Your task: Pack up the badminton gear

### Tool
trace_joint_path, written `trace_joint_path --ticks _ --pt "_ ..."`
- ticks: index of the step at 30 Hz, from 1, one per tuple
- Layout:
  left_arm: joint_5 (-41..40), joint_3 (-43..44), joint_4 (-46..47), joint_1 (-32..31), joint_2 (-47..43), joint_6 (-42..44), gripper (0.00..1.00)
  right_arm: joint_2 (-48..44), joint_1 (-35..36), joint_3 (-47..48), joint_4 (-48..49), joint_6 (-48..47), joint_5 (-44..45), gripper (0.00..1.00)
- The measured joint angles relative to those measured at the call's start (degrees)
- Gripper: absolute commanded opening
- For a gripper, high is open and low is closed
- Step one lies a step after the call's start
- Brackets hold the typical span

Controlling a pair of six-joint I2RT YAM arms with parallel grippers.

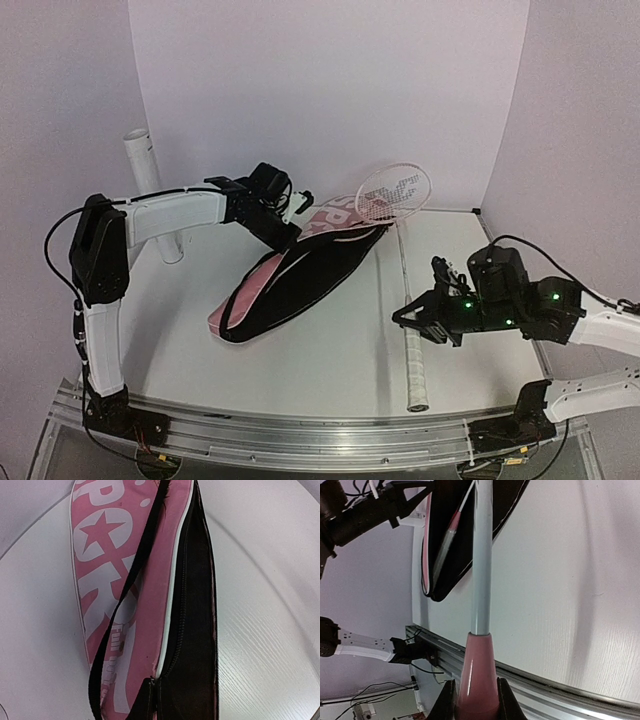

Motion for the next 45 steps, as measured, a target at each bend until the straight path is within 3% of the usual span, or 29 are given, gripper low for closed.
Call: trace_joint_path --ticks 7,18,25,33,45 --pt "1.3 3.4 0.1 0.3 3.4 -1.3 0.00 -6.0 -0.1 -1.2 -3.4 5.0 -7.9 0.00" --pt "-0.1 5.4 1.1 0.4 4.6 -1.0 0.00 -7.5 -0.1 0.9 -14.8 7.5 -24.4 0.00" --pt "-2.6 5.4 3.8 1.6 5.7 -0.4 0.00 -12.9 -0.1 1.1 -20.4 10.3 -26.9 0.00" --pt "1.5 7.4 3.7 2.3 6.3 -1.0 0.00 -10.0 -0.1 0.7 -21.1 9.3 -27.5 0.00" --pt "8.7 2.2 2.1 0.3 5.2 -2.5 0.00 -8.5 -0.1 -2.4 -12.4 9.8 -26.0 0.00"
